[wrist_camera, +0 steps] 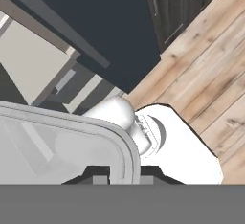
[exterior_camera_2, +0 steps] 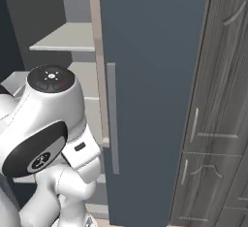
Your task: Take the lemon and cucumber out of the freezer and place them in the tupperware container on the counter. Then put the tupperware containing the vegetables back in the freezer.
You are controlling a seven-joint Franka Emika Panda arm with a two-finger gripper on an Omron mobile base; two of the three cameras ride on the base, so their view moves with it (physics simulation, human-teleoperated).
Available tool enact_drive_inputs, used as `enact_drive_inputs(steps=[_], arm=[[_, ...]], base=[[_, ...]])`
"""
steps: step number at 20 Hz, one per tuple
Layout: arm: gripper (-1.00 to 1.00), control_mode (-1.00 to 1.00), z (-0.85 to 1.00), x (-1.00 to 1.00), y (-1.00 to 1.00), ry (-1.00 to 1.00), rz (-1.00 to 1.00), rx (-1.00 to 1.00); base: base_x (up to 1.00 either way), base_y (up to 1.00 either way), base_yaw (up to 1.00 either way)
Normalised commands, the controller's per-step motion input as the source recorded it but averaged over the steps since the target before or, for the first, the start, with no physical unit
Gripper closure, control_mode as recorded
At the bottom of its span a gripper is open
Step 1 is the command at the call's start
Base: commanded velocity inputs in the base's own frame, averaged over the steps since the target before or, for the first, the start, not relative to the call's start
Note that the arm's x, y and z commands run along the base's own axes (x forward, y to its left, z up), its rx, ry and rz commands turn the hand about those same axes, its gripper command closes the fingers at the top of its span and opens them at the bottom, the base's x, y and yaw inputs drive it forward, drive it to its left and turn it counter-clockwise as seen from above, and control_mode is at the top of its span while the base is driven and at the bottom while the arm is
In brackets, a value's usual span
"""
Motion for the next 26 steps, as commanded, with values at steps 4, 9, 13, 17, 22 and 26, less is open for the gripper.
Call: enact_drive_inputs(steps=[4,9,13,17,22,26], arm=[[1.00,1.00,0.00,0.00,0.00,0.00,0.00,0.00],[1.00,-1.00,0.03,0.00,0.00,0.00,0.02,0.00],[1.00,-1.00,0.59,0.00,0.00,0.00,0.00,0.03],[1.00,-1.00,0.60,0.08,0.03,0.00,-0.12,0.02],[1.00,-1.00,0.17,0.34,0.50,0.00,-0.19,0.00],[1.00,-1.00,0.10,0.43,0.67,-0.03,-0.15,0.00]], base=[[0.53,-0.17,0.10],[0.08,-0.03,0.10],[0.00,0.00,0.00],[0.00,0.00,0.00],[0.00,0.00,0.00],[0.00,0.00,0.00]])
